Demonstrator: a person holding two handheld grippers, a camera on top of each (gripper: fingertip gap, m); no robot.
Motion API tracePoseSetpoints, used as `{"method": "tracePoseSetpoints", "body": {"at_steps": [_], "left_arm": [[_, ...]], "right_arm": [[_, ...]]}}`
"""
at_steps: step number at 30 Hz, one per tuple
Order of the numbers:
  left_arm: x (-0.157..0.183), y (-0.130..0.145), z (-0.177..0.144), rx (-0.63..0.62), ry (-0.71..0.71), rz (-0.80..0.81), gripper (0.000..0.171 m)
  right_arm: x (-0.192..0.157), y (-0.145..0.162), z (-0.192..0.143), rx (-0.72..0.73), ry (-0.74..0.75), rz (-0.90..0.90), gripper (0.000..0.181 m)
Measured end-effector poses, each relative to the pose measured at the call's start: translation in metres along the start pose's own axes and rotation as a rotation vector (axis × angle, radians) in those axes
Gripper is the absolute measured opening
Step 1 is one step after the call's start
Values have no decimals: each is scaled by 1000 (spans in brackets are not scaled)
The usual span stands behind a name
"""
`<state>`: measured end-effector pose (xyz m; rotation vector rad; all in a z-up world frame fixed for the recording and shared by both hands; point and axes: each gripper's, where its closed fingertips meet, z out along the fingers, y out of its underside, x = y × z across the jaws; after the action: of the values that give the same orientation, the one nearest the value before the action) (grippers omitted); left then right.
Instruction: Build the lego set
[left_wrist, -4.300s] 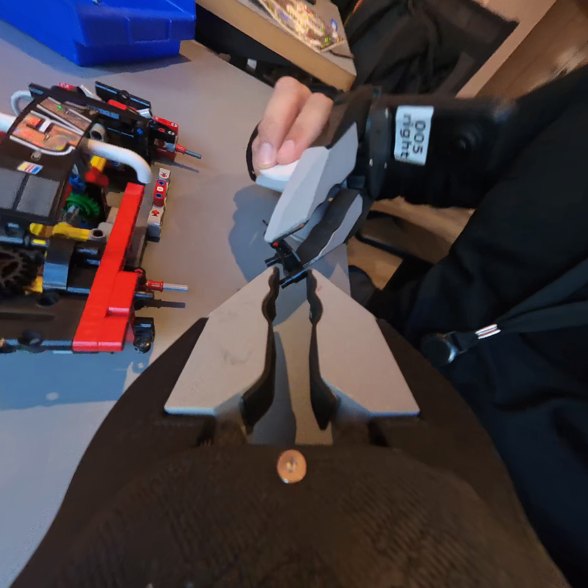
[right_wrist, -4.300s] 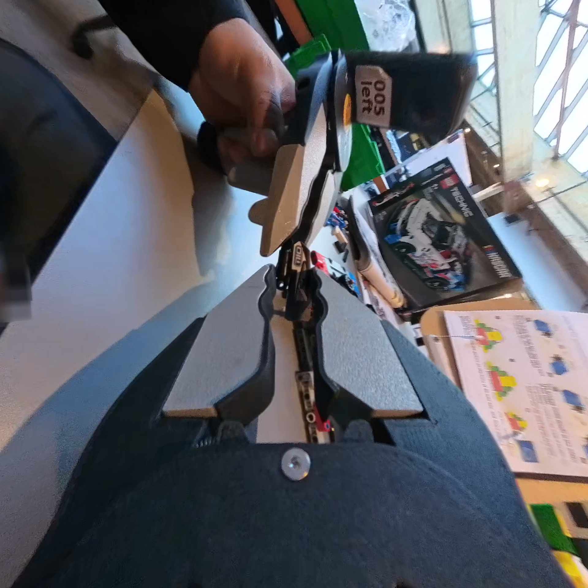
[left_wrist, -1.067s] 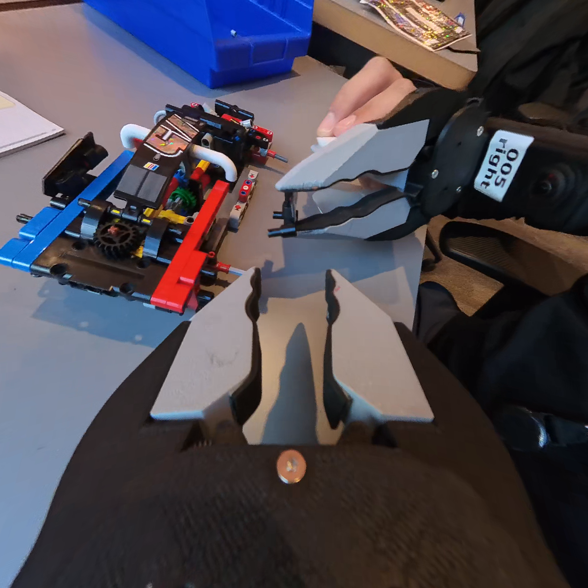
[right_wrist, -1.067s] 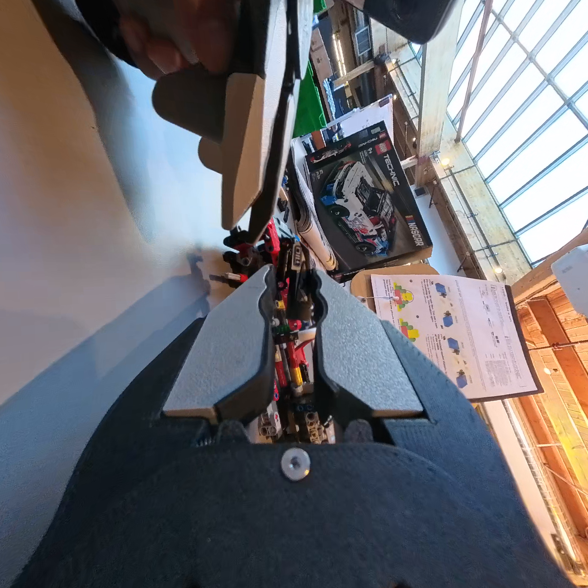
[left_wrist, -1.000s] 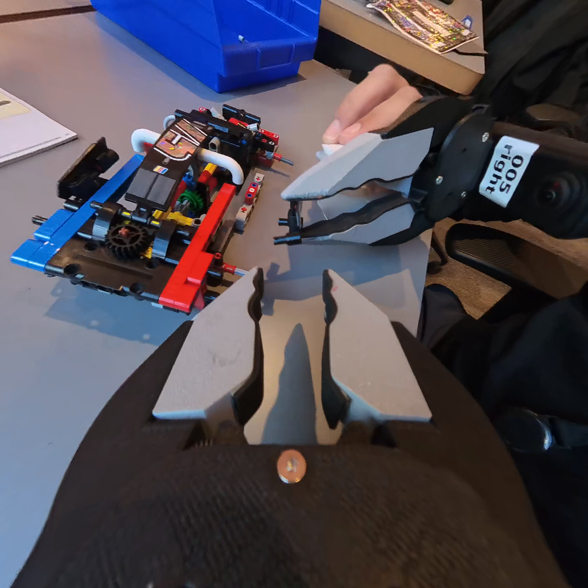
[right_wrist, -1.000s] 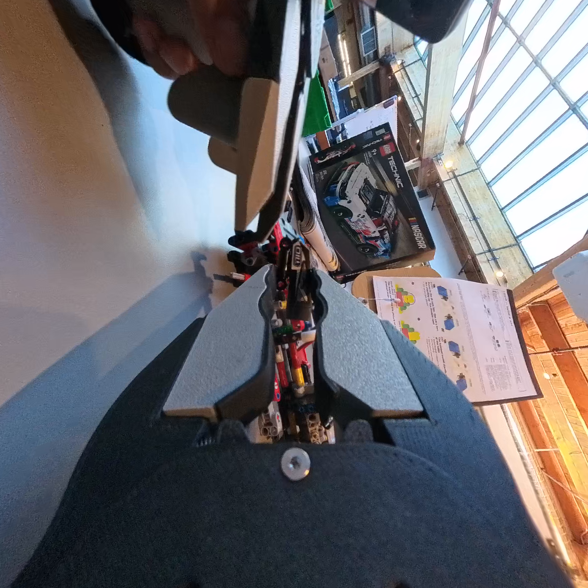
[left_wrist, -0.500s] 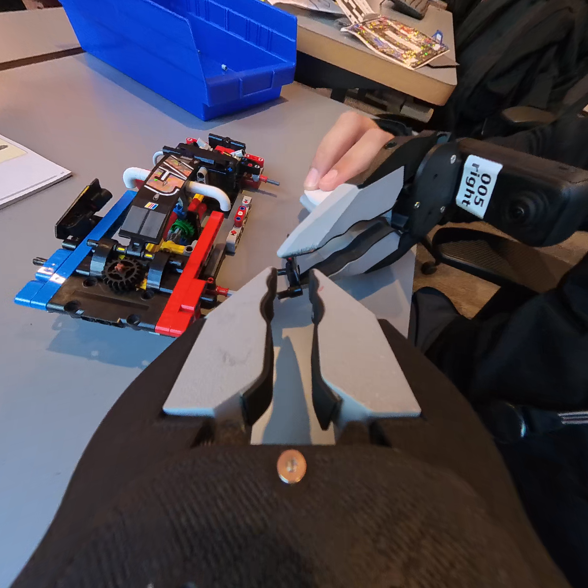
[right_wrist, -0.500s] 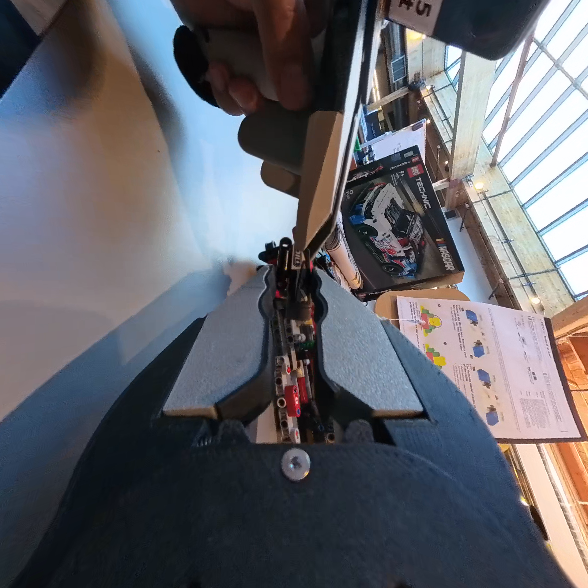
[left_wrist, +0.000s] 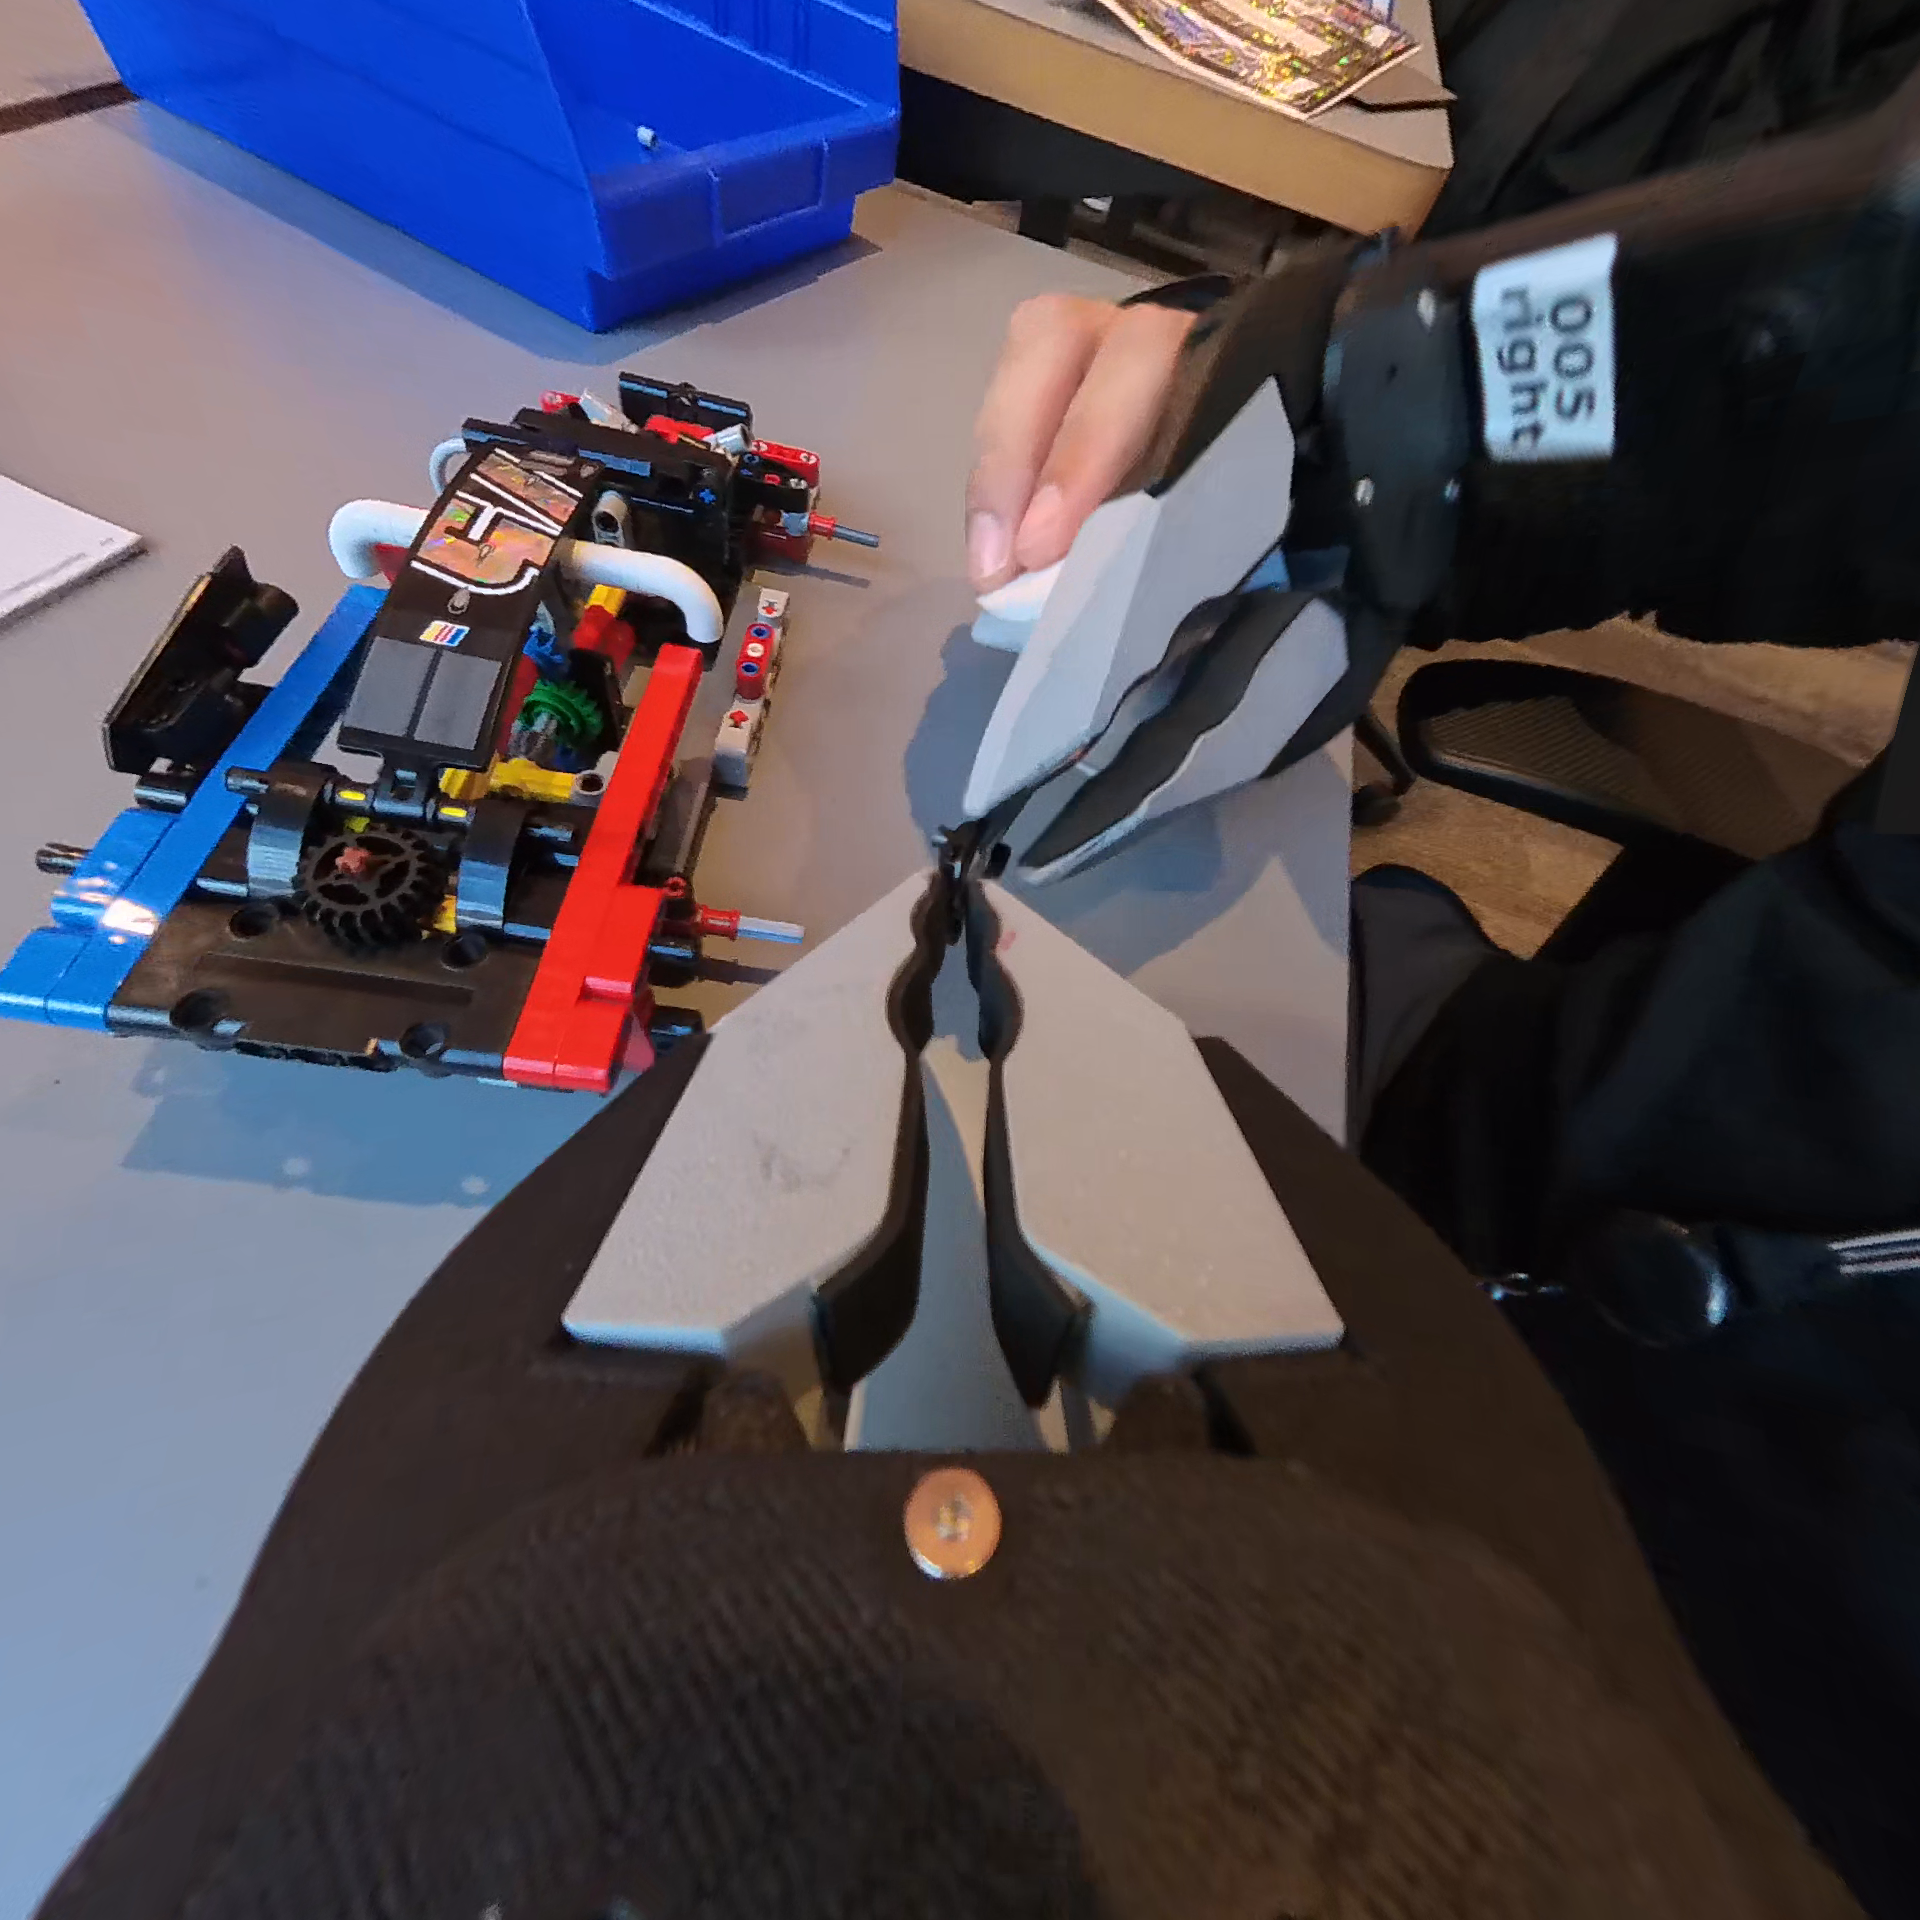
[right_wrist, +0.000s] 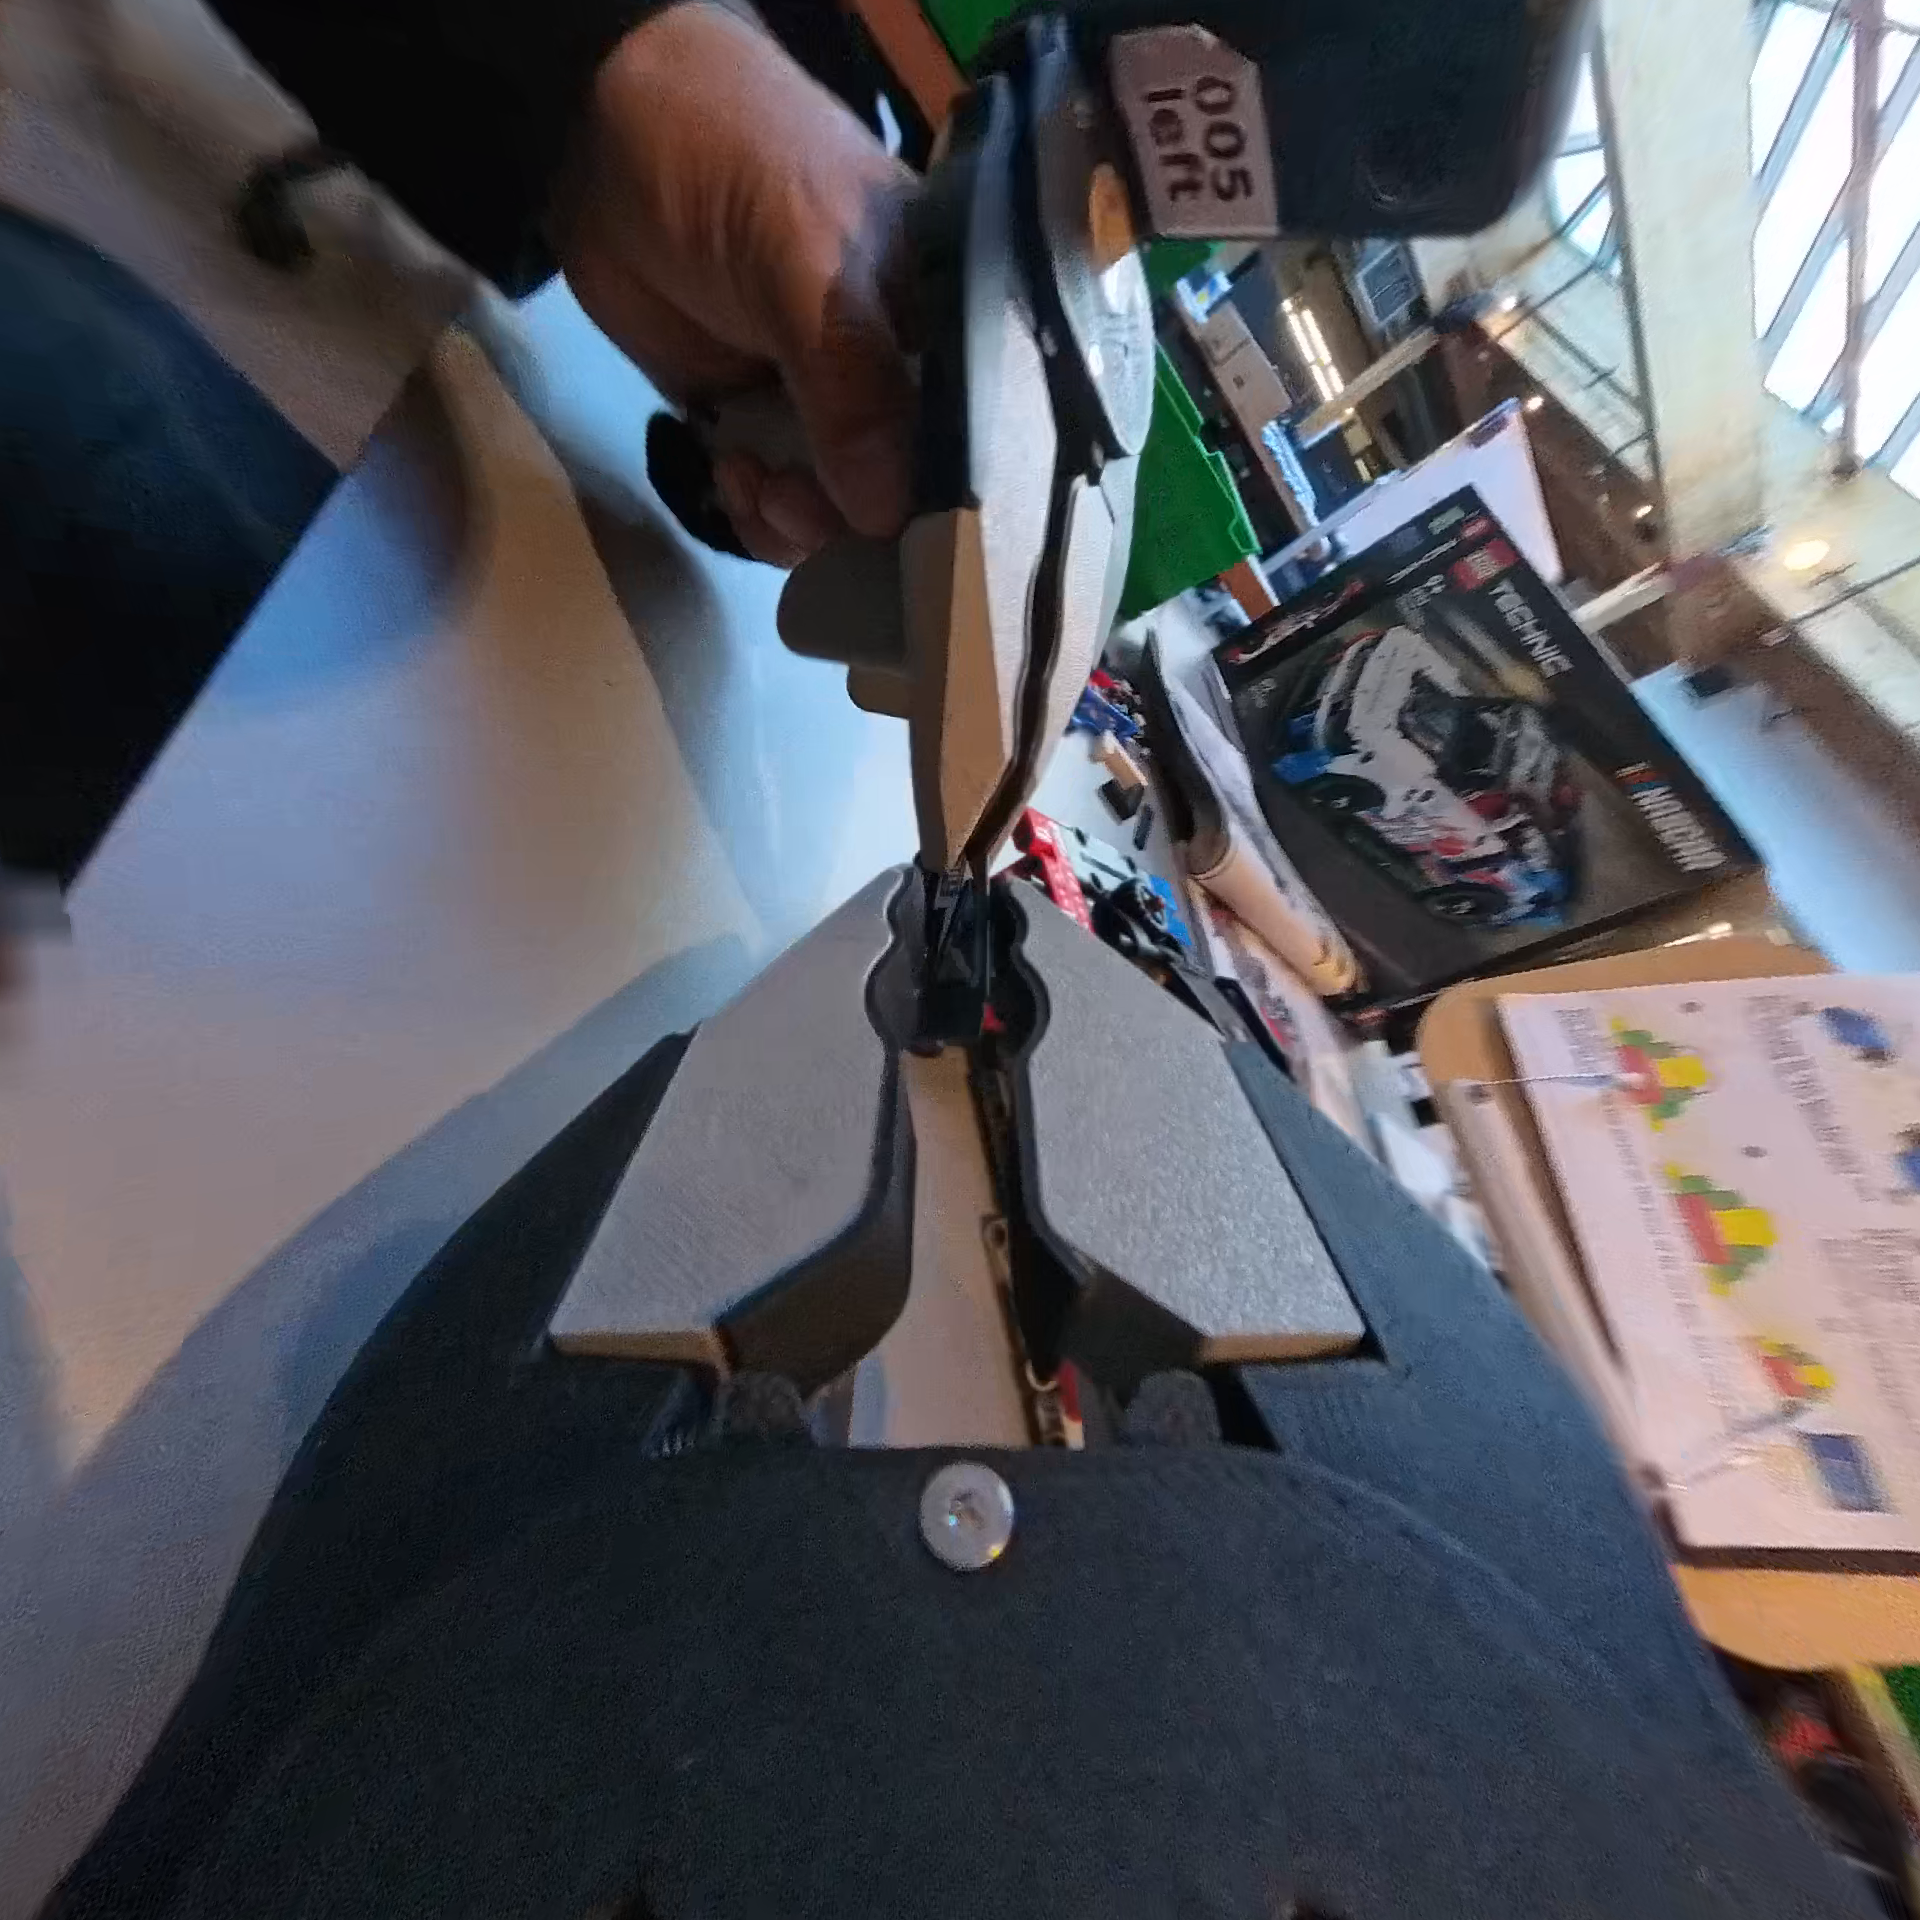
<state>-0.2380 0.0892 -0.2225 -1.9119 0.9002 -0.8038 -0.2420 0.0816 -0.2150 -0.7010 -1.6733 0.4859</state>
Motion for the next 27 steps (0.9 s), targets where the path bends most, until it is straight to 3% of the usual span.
{"method": "tracePoseSetpoints", "body": {"at_steps": [6,12,22,27], "left_arm": [[-5,-6,-5,28,-70,242,0],[-7,-9,-4,42,-147,489,0],[-18,-12,-4,77,-188,491,0],[-19,-11,-2,81,-190,481,0]], "right_arm": [[9,-4,-5,86,-96,277,5],[10,1,0,8,-92,202,5],[19,14,9,-85,-90,164,3],[20,13,9,-68,-116,241,3]]}}
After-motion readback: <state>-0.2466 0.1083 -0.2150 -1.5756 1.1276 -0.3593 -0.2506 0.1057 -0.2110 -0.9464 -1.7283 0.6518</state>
